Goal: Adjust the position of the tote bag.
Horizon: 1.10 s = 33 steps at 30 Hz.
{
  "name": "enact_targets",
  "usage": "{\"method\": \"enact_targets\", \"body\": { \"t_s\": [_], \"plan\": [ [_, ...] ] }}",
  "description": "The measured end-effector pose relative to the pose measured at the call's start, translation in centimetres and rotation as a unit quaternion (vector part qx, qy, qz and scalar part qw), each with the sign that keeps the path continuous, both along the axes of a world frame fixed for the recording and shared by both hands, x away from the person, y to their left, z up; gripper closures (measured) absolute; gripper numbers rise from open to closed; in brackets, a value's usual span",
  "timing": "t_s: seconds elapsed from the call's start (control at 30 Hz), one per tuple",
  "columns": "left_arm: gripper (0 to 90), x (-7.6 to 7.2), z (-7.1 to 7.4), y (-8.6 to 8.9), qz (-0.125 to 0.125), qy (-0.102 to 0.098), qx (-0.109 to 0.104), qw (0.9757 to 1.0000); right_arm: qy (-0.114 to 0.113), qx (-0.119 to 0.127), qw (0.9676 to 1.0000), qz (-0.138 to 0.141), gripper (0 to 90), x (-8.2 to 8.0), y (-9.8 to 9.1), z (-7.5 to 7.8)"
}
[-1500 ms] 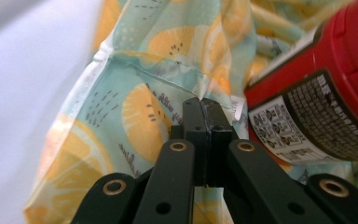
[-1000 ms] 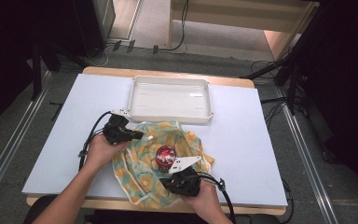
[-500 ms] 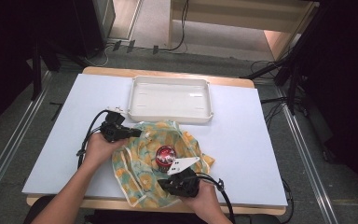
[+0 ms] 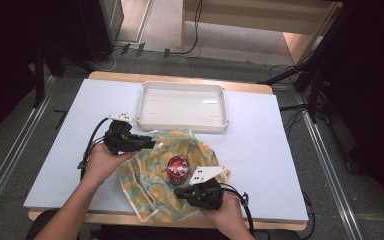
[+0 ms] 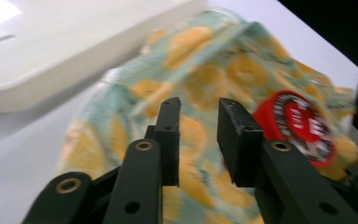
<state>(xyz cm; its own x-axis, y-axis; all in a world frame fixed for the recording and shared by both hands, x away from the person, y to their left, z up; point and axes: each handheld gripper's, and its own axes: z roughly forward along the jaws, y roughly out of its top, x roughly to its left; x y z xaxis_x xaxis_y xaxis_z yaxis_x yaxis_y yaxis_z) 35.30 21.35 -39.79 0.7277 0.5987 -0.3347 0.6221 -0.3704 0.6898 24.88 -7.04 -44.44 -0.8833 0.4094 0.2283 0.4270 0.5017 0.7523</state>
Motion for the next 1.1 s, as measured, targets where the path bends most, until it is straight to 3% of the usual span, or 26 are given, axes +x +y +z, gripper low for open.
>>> {"method": "enact_targets", "body": {
  "t_s": [0.07,0.2,0.33,0.53,0.67,0.93,1.1],
  "plan": [
    [78.5,-0.6,0.0,-0.7,-0.015,0.013,0.006,0.9998,-0.006,-0.004,1.0,0.001,90.0,0.0,-0.4,0.4],
    [84.7,-1.7,-0.5,-1.9,-0.035,0.021,0.01,0.9991,-0.015,0.001,0.9998,-0.012,90.0,0.1,-1.4,1.3],
    [86.4,-2.8,-1.3,-2.2,-0.034,0.03,0.002,0.999,-0.018,0.01,0.9991,-0.037,90.0,0.8,-2.7,1.8],
    [86.3,-4.1,-2.6,-2.3,-0.035,0.041,0.009,0.9985,-0.01,0.007,0.9978,-0.065,90.0,2.6,-4.1,1.6],
    [86.3,-4.7,-3.2,-2.3,-0.039,0.046,0.005,0.9982,-0.009,0.02,0.9958,-0.089,90.0,3.9,-5.3,2.1],
    [85.2,-5.5,-4.1,-2.6,-0.05,0.051,0.009,0.9974,0.003,0.016,0.9949,-0.1,90.0,7.3,-4.4,1.2],
    [85.5,-6.0,-4.6,-2.9,-0.062,0.056,0.002,0.9965,0.016,0.009,0.9946,-0.102,90.0,8.0,-4.1,0.4]
  ]
}}
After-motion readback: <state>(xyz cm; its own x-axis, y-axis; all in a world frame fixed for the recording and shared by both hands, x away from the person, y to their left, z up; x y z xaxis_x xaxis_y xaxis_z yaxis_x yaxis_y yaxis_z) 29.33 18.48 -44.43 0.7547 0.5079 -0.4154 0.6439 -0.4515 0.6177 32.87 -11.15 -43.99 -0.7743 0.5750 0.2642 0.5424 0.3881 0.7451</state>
